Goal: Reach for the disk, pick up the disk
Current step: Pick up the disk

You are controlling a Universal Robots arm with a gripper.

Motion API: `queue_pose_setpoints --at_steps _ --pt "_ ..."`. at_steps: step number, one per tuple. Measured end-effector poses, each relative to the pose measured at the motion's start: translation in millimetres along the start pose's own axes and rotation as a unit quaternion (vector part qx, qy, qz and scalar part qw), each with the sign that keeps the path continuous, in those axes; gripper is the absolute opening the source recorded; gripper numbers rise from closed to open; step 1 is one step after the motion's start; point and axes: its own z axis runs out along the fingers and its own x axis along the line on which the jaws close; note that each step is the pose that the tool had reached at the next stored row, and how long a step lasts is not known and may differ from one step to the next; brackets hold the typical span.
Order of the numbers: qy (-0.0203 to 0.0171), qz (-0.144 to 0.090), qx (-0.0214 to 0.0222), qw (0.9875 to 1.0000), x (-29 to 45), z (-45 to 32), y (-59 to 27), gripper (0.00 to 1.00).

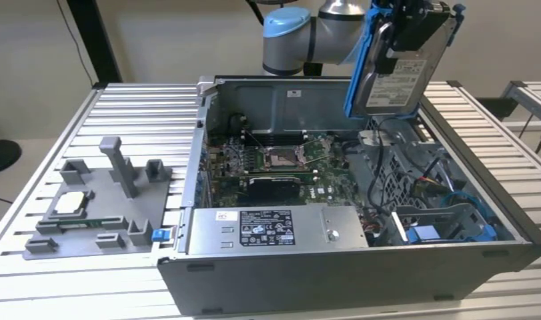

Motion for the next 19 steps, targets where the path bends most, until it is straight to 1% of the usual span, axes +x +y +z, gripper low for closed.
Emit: queue_pose_setpoints --at_steps 5,10,19 --pt "0.0 0.0 -0.0001 1.0 15.0 -0.8 -0.8 0.0" --pt "0.0 0.0 -0.0003 1.0 33.0 -1.7 -2.2 0.0" --pt "0.0 0.0 -0.0012 1.0 63.1 -3.4 -10.2 0.0"
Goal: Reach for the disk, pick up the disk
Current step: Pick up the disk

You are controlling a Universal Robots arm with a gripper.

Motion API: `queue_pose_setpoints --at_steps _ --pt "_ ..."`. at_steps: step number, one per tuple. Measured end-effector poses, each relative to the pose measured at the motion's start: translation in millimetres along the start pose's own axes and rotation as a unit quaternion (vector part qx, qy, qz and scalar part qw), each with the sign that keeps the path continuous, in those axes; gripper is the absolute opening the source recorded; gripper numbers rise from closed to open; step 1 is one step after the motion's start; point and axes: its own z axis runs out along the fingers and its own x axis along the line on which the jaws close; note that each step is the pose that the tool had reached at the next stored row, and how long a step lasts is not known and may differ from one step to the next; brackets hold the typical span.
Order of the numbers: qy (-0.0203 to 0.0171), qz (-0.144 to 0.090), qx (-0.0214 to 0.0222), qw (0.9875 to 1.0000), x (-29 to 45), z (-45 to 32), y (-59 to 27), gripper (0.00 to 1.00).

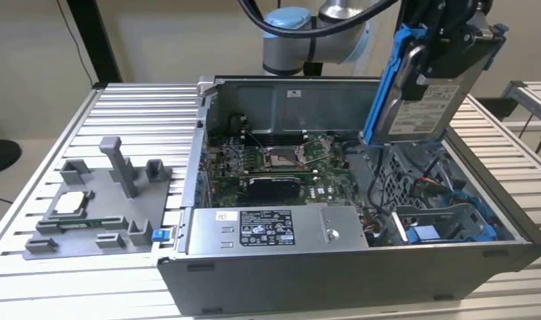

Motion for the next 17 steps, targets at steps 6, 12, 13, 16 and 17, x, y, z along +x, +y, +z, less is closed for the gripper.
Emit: queue_pose_setpoints --at_steps 6,12,13,16,17 --pt "0.0 0.0 -0.0001 1.0 20.7 -0.9 -4.5 0.0" --pt "0.0 0.0 -0.0003 1.0 41.4 -1.9 -8.4 0.0" --pt "0.0 0.0 -0.0003 1.0 44.7 -2.0 -9.1 0.0" --pt "0.0 0.0 -0.0004 1.0 54.9 -2.5 -11.5 0.0" --pt "0.0 0.0 -0.0004 1.0 58.4 -2.6 -12.4 0.0"
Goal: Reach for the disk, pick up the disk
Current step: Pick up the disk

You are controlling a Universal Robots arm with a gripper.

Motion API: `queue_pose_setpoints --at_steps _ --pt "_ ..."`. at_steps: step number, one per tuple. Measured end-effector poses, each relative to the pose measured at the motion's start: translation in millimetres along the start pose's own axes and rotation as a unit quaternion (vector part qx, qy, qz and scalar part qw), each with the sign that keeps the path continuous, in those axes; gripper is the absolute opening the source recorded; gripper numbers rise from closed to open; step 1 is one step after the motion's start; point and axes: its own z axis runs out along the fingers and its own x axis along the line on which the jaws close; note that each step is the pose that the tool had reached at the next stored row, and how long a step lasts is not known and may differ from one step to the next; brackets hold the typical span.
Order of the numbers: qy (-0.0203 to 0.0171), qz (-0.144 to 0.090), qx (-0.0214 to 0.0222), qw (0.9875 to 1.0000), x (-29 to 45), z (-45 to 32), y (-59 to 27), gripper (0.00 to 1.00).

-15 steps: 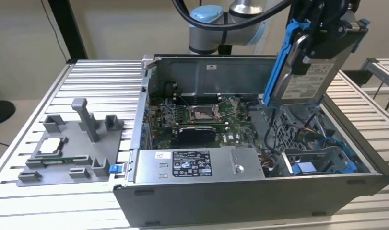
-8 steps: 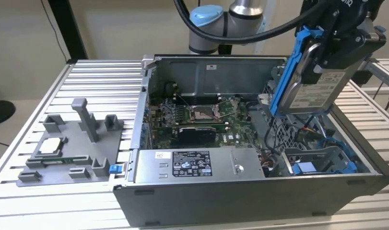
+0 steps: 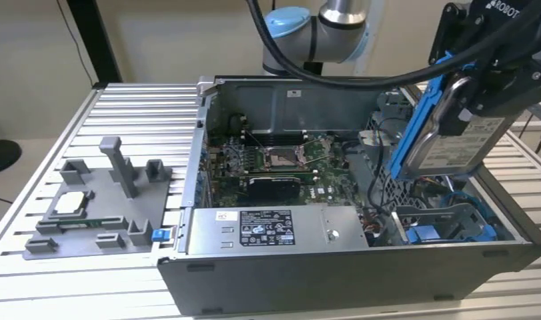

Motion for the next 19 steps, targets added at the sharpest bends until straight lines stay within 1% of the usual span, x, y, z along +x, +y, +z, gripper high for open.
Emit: queue_pose_setpoints --at_steps 9,10,11,19 --pt "0.0001 0.0 -0.0002 1.0 28.6 -1.5 -7.3 0.0" --pt "0.0 0.0 -0.0002 1.0 30.7 -1.6 -7.7 0.0" --pt "0.0 0.0 -0.0002 1.0 31.9 -1.6 -7.8 0.0" --pt "0.0 0.0 -0.0002 1.0 32.0 -1.7 -7.9 0.0"
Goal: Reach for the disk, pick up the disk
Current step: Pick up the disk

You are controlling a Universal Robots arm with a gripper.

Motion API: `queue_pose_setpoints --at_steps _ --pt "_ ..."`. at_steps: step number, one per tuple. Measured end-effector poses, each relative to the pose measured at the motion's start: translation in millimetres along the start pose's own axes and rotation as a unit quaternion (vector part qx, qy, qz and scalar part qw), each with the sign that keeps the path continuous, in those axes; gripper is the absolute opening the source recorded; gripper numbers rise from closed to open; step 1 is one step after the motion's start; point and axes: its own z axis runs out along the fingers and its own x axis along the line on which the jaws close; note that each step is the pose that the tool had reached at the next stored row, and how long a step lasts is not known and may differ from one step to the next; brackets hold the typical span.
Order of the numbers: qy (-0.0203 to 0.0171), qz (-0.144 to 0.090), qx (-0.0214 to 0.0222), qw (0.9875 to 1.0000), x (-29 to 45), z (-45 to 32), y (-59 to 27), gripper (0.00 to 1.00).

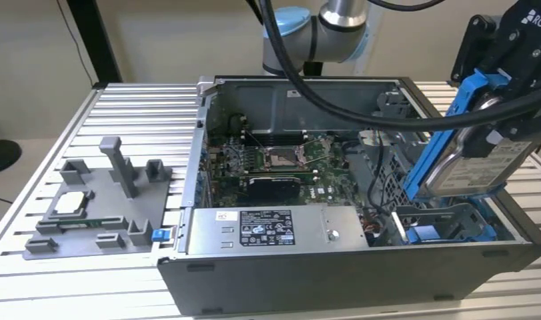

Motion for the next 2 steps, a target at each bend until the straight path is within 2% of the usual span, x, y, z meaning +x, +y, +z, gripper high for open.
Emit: queue_pose_setpoints --at_steps 2 --pt "0.0 0.0 0.0 1.0 0.0 0.0 0.0 0.0"
